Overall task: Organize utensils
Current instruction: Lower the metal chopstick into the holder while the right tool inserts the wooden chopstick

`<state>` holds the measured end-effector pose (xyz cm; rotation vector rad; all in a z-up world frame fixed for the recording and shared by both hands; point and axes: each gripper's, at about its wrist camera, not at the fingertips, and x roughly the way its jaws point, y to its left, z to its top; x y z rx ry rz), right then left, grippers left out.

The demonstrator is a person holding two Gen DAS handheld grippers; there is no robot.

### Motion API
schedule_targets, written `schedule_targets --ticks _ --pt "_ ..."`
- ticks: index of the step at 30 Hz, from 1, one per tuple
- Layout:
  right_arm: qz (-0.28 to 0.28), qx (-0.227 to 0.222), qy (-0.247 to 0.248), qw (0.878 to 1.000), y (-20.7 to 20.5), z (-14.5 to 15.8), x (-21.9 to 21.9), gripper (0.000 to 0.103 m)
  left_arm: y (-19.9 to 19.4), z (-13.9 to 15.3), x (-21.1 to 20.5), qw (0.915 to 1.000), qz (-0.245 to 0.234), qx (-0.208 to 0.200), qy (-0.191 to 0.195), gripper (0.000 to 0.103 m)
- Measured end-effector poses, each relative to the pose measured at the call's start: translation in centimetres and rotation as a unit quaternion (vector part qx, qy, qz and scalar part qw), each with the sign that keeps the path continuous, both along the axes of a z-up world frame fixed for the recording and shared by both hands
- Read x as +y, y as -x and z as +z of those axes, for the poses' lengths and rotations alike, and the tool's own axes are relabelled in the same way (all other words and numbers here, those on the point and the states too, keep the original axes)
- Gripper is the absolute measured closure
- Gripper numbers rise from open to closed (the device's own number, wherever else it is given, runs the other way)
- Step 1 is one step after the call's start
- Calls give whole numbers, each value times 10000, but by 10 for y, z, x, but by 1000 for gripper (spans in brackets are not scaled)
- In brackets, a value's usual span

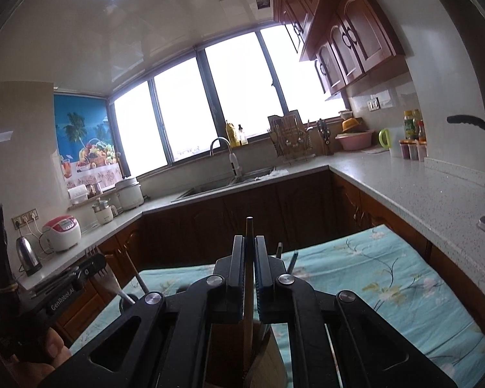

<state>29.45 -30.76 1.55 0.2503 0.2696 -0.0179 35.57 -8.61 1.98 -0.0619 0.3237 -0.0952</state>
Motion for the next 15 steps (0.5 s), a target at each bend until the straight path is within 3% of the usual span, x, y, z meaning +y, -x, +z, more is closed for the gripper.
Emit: schedule_targets --ticks 6,10,15 --pt "59 39 123 9999 6 1 4 98 3 -7 7 9983 -389 91 -423 101" --pt "124 80 125 9998 4 5 4 98 -4 -12 9 9967 -412 291 -632 101" --pt "141 113 106 9998 4 5 2 98 -3 2 9 9966 -366 249 -701 101"
